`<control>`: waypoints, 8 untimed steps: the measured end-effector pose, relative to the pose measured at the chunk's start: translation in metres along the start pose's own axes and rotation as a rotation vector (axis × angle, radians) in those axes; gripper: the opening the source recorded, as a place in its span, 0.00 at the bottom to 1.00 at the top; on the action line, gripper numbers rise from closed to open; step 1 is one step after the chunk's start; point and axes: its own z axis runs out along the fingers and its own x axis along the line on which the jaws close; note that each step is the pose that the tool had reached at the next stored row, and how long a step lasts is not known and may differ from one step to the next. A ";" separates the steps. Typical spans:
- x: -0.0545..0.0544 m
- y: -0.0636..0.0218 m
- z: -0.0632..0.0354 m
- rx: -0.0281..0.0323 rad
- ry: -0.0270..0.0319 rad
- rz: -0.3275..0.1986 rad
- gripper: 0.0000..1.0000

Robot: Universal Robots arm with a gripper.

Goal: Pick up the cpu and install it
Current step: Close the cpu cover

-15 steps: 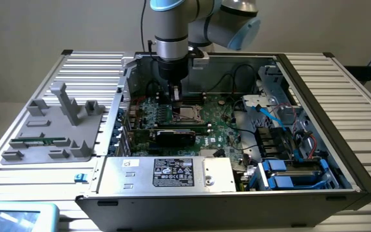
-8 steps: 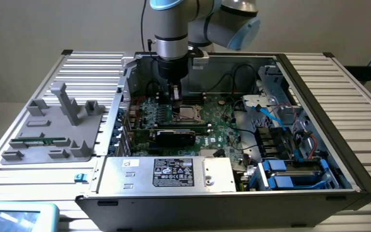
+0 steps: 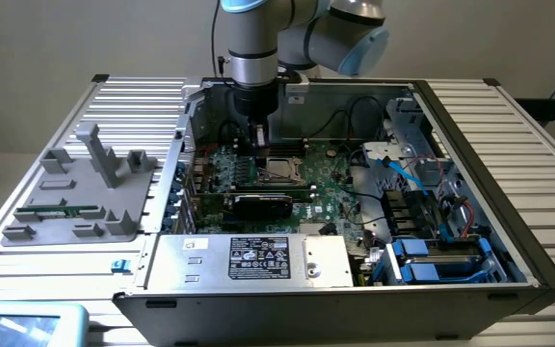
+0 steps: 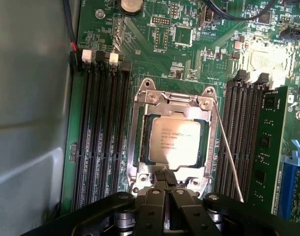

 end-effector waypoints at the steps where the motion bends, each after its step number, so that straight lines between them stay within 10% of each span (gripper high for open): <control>1: 0.000 -0.0015 -0.0001 0.0000 -0.0005 0.000 0.09; 8: 0.001 -0.0103 -0.0005 0.0003 -0.0035 0.000 0.09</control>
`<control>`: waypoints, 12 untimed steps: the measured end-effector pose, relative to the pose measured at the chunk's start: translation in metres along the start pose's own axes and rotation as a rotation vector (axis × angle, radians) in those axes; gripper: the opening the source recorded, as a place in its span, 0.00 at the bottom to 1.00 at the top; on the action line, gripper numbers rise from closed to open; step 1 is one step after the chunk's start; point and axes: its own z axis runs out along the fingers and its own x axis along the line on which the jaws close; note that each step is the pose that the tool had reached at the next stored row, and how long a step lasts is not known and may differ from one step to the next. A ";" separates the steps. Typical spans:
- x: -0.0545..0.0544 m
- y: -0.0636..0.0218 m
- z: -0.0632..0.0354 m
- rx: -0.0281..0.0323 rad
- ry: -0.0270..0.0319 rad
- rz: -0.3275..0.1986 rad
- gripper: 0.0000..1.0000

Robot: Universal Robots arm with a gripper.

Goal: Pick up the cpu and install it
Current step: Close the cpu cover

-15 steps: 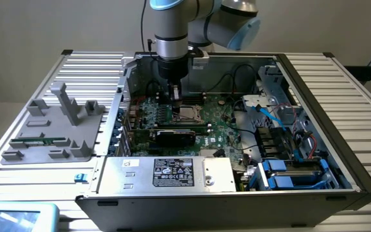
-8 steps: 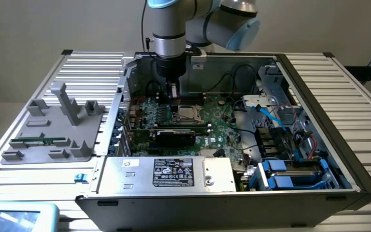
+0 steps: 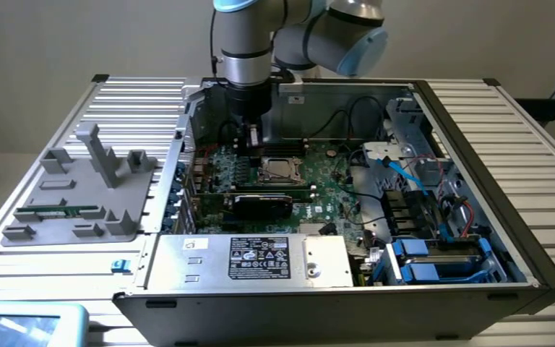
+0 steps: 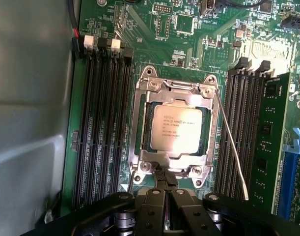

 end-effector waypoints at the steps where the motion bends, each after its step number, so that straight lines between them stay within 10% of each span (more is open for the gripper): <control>1: 0.000 -0.0008 0.0000 -0.0001 -0.0003 0.000 0.09; 12: 0.000 -0.0018 -0.0056 -0.0005 -0.0008 -0.004 0.09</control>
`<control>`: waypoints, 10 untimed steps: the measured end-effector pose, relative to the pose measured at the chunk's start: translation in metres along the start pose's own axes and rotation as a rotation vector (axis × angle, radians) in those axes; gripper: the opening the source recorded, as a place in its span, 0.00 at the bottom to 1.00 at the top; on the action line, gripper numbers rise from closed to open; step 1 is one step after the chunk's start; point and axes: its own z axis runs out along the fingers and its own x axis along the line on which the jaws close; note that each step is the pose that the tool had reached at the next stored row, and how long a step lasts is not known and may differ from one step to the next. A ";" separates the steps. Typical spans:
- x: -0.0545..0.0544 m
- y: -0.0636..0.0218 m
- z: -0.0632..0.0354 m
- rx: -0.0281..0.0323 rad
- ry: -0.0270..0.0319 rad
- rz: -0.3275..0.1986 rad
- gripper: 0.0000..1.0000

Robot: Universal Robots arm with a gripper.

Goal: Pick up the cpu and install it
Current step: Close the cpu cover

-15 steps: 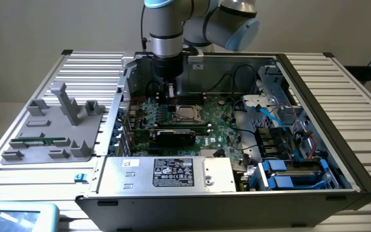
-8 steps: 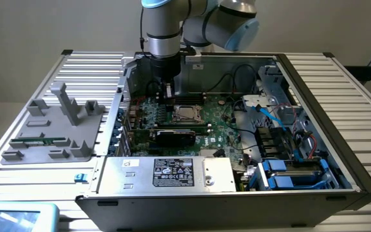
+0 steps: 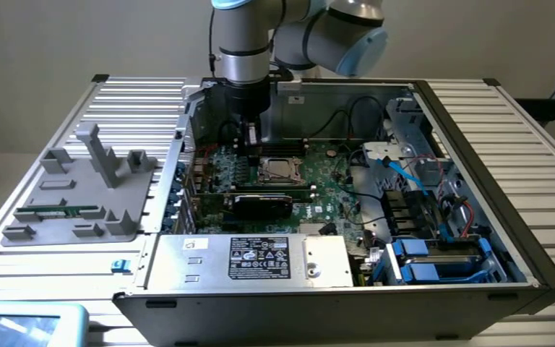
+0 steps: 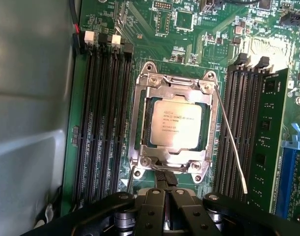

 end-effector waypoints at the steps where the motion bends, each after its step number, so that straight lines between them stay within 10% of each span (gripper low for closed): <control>1: 0.000 0.0001 -0.0026 0.0000 -0.0001 -0.001 0.09; 10: -0.002 0.0007 -0.0197 -0.0009 0.0003 -0.008 0.09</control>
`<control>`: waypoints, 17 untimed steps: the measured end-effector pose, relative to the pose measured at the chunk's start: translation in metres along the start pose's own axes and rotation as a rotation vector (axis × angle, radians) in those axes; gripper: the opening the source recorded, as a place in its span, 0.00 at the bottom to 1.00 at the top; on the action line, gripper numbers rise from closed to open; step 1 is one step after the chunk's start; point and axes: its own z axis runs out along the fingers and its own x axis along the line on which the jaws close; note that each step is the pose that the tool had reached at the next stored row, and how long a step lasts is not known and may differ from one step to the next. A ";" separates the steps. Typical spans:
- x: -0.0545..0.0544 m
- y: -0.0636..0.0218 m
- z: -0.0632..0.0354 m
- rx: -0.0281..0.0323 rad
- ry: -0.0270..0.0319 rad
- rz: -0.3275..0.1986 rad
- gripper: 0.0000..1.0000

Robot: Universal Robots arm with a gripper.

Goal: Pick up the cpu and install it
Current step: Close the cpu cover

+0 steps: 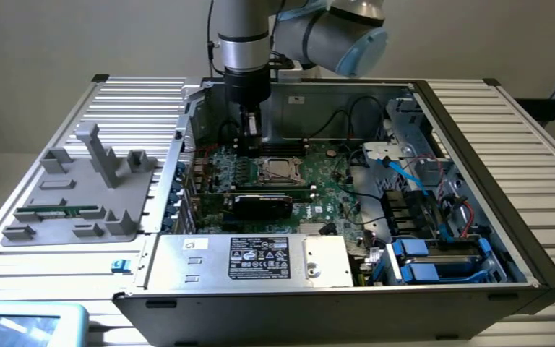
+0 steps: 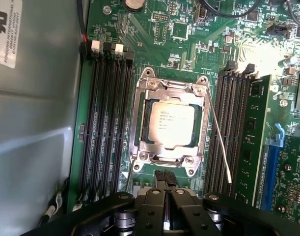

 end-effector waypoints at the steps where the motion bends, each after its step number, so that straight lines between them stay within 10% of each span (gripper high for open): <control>1: 0.000 0.0001 -0.0018 0.0000 0.0000 0.000 0.09; 17: -0.003 0.0007 -0.0228 -0.0008 0.0002 -0.007 0.09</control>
